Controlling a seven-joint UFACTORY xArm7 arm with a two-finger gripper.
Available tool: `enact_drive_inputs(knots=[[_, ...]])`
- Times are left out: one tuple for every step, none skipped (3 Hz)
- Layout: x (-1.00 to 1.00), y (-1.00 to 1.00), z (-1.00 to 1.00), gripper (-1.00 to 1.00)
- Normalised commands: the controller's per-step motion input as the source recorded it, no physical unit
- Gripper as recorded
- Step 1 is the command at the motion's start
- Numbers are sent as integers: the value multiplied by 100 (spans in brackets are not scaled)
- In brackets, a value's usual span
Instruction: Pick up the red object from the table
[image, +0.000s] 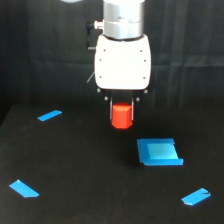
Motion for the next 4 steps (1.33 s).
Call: enact_drive_inputs(knots=[[7, -2, 4, -94], [4, -6, 5, -100], [5, -2, 5, -90], [4, -2, 0, -100]])
